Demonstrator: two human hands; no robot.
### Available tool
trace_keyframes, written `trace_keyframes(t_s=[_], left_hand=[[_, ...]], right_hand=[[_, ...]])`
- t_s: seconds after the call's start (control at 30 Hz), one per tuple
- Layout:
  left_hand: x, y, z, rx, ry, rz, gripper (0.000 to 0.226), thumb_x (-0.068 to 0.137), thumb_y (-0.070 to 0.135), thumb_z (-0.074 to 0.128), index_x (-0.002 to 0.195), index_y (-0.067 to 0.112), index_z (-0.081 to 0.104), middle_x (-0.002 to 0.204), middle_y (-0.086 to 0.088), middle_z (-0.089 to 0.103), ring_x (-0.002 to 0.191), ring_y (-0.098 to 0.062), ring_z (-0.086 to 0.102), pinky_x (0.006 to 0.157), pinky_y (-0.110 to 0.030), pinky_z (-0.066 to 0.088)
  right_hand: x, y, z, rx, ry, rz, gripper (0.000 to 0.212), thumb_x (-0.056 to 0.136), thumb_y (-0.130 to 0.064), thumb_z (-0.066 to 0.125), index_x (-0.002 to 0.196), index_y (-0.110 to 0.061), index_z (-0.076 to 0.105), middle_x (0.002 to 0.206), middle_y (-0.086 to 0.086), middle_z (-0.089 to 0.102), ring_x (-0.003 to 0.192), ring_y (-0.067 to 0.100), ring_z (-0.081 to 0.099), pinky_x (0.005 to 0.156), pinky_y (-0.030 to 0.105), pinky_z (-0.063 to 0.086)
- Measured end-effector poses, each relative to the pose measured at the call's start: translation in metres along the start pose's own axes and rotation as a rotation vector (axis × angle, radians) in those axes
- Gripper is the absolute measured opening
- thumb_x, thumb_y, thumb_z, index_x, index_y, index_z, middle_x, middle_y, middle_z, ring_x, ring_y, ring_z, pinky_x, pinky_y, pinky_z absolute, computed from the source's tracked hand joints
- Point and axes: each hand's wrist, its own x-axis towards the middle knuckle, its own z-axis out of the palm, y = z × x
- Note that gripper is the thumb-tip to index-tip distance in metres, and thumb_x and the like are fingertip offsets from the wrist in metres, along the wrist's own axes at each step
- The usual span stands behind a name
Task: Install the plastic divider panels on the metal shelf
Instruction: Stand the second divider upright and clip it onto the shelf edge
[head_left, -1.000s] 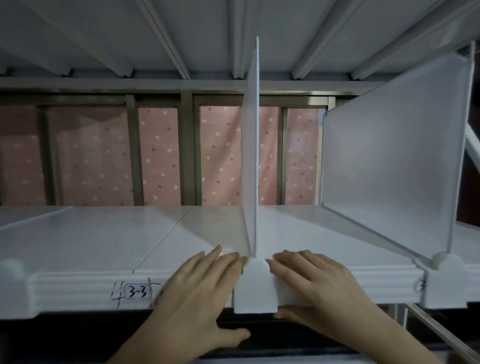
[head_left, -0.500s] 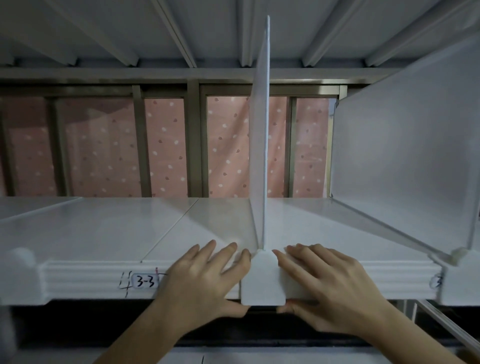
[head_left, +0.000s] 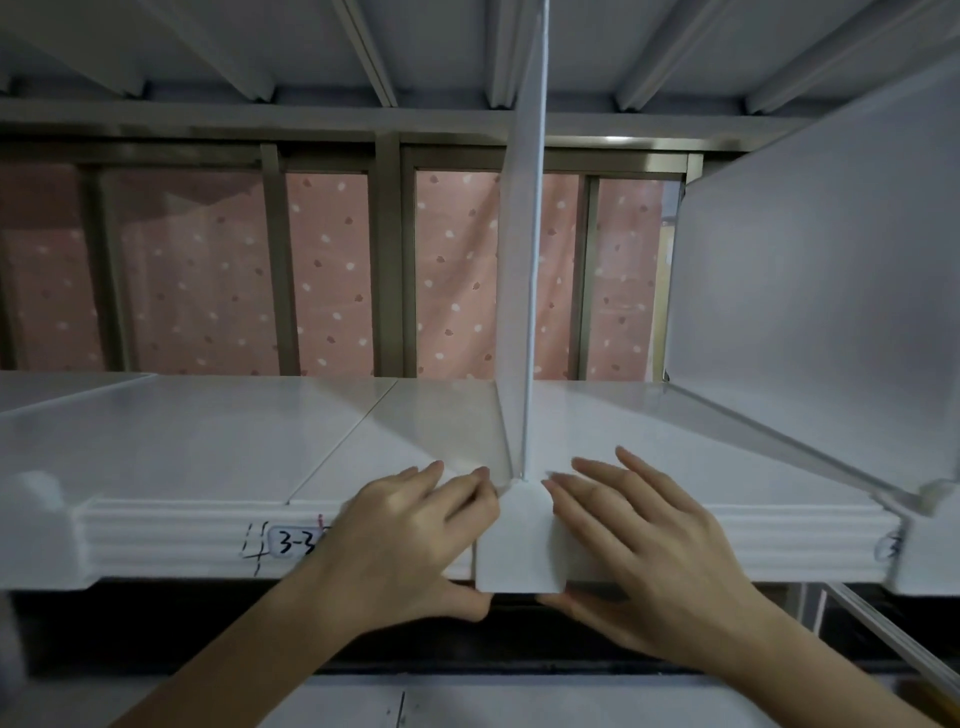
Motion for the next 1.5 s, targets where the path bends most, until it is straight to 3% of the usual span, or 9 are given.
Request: trace_keyframes(t_s=[0.1, 0.23, 0.37, 0.53, 0.93, 1.3, 1.4, 1.5], left_hand=[[-0.002, -0.003, -0.004, -0.068, -0.013, -0.026, 0.065, 0.052, 0.048, 0.070, 0.102, 0.010, 0.055, 0.103, -0.006, 0.073, 0.077, -0.022, 0.072, 0.061, -0.030, 0.059], [-0.003, -0.001, -0.008, -0.018, -0.049, -0.069, 0.063, 0.043, 0.053, 0.076, 0.088, 0.010, 0.074, 0.110, -0.006, 0.072, 0.088, -0.021, 0.073, 0.072, -0.033, 0.059], [-0.004, -0.002, -0.008, -0.008, -0.052, -0.064, 0.060, 0.047, 0.054, 0.072, 0.087, 0.010, 0.074, 0.108, -0.006, 0.073, 0.091, -0.023, 0.072, 0.074, -0.035, 0.058], [-0.008, -0.007, -0.011, -0.009, -0.062, -0.053, 0.060, 0.050, 0.055, 0.074, 0.089, 0.010, 0.075, 0.106, -0.004, 0.073, 0.091, -0.024, 0.072, 0.072, -0.034, 0.058], [-0.043, -0.036, -0.030, 0.001, -0.140, -0.083, 0.062, 0.053, 0.060, 0.076, 0.095, 0.013, 0.076, 0.106, -0.001, 0.073, 0.094, -0.023, 0.072, 0.071, -0.033, 0.059], [-0.075, -0.063, -0.048, -0.114, -0.158, -0.195, 0.057, 0.046, 0.049, 0.077, 0.093, 0.016, 0.075, 0.101, 0.003, 0.074, 0.082, -0.015, 0.073, 0.049, -0.026, 0.055], [-0.077, -0.068, -0.048, -0.111, -0.157, -0.171, 0.056, 0.045, 0.047, 0.078, 0.089, 0.012, 0.075, 0.094, 0.002, 0.074, 0.071, -0.016, 0.072, 0.044, -0.026, 0.052], [-0.080, -0.075, -0.047, -0.116, -0.156, -0.148, 0.057, 0.045, 0.044, 0.079, 0.088, 0.007, 0.074, 0.097, -0.002, 0.074, 0.072, -0.017, 0.072, 0.044, -0.027, 0.052]], right_hand=[[0.003, -0.004, -0.001, 0.011, -0.036, -0.009, 0.063, 0.081, -0.053, 0.064, 0.120, -0.004, 0.066, 0.123, 0.007, 0.066, 0.112, 0.027, 0.063, 0.098, 0.046, 0.042], [0.003, -0.007, 0.000, -0.008, -0.034, -0.018, 0.062, 0.082, -0.051, 0.064, 0.122, -0.003, 0.064, 0.125, 0.007, 0.065, 0.111, 0.026, 0.063, 0.100, 0.044, 0.041], [0.005, -0.011, 0.002, -0.002, 0.000, -0.008, 0.063, 0.083, -0.050, 0.063, 0.125, -0.004, 0.053, 0.121, 0.008, 0.067, 0.109, 0.024, 0.061, 0.102, 0.041, 0.041], [0.012, -0.019, 0.002, -0.016, 0.016, 0.021, 0.059, 0.083, -0.049, 0.063, 0.116, 0.000, 0.068, 0.116, 0.008, 0.069, 0.106, 0.024, 0.062, 0.098, 0.039, 0.043], [0.042, -0.054, 0.017, 0.050, 0.061, 0.022, 0.060, 0.082, -0.047, 0.067, 0.118, 0.001, 0.064, 0.116, 0.010, 0.068, 0.105, 0.024, 0.059, 0.094, 0.035, 0.043], [0.074, -0.086, 0.031, 0.087, 0.091, 0.002, 0.057, 0.084, -0.047, 0.065, 0.111, 0.003, 0.069, 0.112, 0.010, 0.069, 0.103, 0.024, 0.060, 0.090, 0.034, 0.043], [0.077, -0.091, 0.034, 0.079, 0.092, 0.003, 0.058, 0.082, -0.048, 0.066, 0.111, 0.003, 0.069, 0.112, 0.010, 0.070, 0.101, 0.025, 0.062, 0.089, 0.034, 0.043], [0.082, -0.097, 0.038, 0.091, 0.092, 0.008, 0.059, 0.082, -0.048, 0.067, 0.112, 0.003, 0.068, 0.113, 0.011, 0.069, 0.101, 0.026, 0.062, 0.088, 0.034, 0.044]])
